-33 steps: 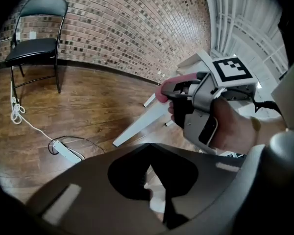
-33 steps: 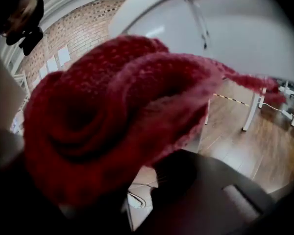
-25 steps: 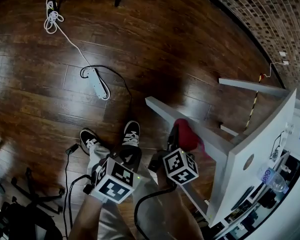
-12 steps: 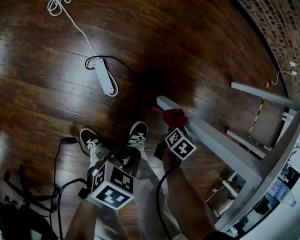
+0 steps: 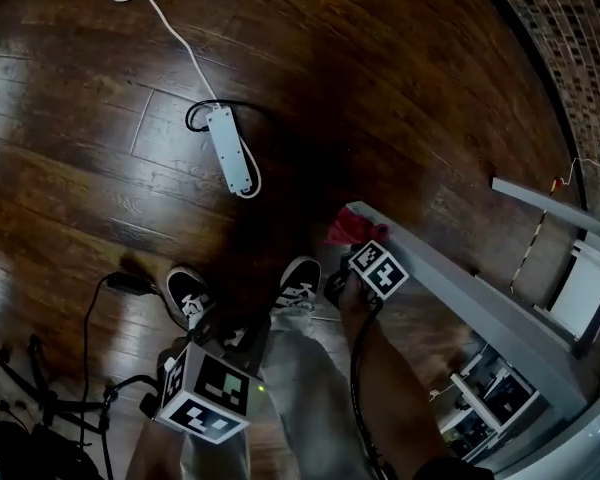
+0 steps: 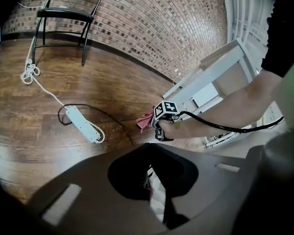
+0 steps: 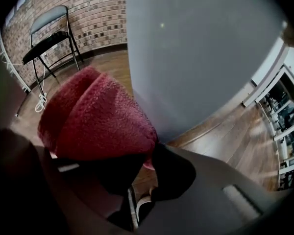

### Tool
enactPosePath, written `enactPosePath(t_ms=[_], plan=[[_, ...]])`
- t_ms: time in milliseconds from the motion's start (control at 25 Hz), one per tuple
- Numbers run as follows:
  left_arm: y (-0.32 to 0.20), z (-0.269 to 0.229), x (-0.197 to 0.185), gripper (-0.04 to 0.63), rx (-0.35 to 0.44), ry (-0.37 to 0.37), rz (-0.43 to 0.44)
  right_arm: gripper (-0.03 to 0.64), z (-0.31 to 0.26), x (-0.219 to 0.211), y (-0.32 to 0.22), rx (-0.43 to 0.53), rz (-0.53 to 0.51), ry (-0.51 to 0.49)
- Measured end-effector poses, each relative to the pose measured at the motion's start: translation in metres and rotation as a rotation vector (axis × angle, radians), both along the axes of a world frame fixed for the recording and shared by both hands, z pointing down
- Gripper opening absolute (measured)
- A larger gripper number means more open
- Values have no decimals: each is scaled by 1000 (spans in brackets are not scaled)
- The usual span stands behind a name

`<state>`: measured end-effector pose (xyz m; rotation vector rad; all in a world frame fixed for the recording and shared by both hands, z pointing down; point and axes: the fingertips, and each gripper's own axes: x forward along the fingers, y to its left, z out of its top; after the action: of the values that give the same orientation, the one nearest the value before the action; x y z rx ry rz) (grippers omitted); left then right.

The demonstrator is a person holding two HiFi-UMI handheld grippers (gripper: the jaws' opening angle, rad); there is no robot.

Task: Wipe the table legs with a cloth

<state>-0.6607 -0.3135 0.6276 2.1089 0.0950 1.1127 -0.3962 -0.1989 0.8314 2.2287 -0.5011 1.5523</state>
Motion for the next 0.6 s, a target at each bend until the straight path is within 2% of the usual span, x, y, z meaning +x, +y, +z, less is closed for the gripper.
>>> enactPosePath(t_ms=[200,360,480,600], plan=[[1,29,-15,2,-8,-23,-37,51,42,1,-3,18,40,-38],[14,42,-23,2,-37,-45,-26,51,55,-2,-4,31,80,-62],[11,40,-26,2,-45,-82,-6,51,38,-16,-18,89,149,-102],[-4,8,-12,2,-39,-119,-9,51,-19,-37,-37,138,206,-154]])
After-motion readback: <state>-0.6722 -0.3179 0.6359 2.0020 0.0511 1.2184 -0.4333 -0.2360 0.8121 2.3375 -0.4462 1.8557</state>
